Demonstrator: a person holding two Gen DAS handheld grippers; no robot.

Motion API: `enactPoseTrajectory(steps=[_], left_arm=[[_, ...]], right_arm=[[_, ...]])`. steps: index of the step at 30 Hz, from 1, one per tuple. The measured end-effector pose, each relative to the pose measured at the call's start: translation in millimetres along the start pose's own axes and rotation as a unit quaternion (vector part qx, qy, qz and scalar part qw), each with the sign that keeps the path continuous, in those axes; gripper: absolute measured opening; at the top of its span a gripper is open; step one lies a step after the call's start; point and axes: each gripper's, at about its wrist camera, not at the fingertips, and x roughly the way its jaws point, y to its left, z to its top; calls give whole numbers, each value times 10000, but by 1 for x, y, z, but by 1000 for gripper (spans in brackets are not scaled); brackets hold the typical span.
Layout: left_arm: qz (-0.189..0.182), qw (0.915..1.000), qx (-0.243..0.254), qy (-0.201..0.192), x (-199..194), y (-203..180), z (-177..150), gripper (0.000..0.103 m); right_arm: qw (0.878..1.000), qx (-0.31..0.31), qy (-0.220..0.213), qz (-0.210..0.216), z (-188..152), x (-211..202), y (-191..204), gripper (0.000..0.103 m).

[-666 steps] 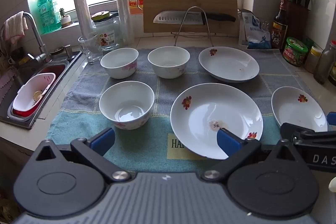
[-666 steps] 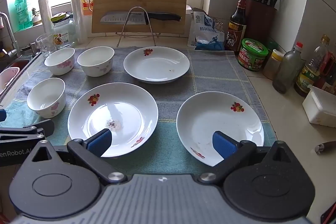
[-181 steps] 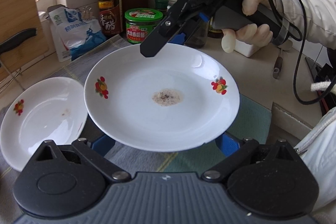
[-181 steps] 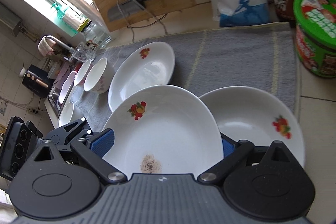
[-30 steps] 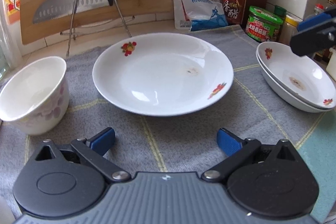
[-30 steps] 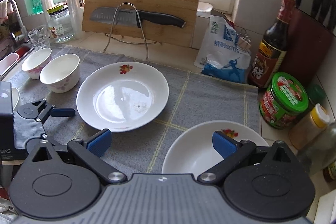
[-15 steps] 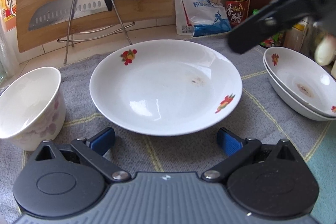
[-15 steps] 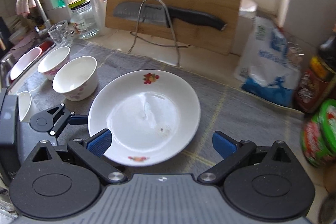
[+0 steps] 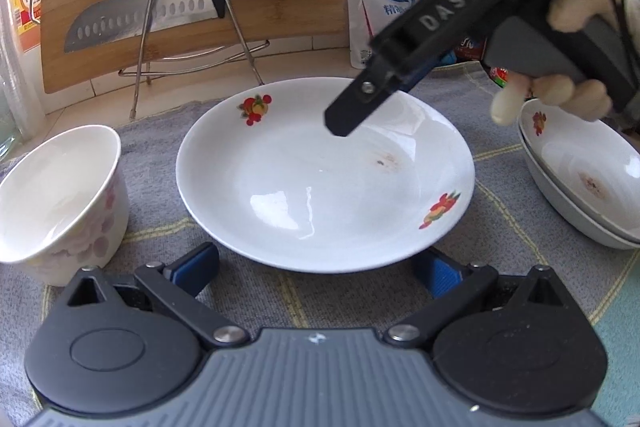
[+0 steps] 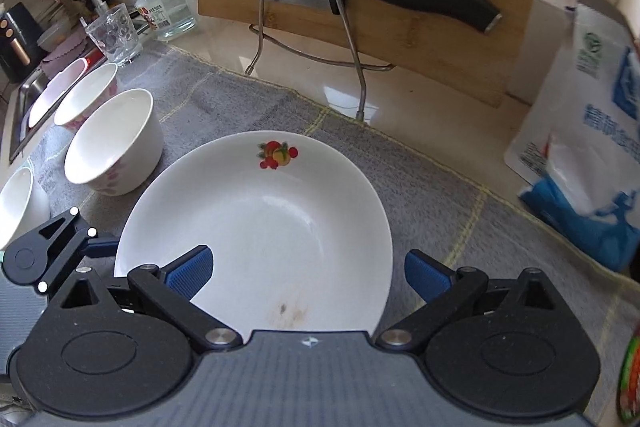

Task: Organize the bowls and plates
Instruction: 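Grasp the rim of the white flower plate with the right tool, then lift the flower plate with the right tool and carry it toward the stack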

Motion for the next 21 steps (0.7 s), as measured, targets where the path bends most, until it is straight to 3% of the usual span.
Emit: enactPoseTrajectory(steps=[12,21], left_arm=[[-51,9999,56,94,2,2,4,103],[-178,9998,125,27,3,3,3,100]], right_arm=[[9982,116,125,569,18,18,-18,90],[9937,476,151,1008,22,22,-31,89]])
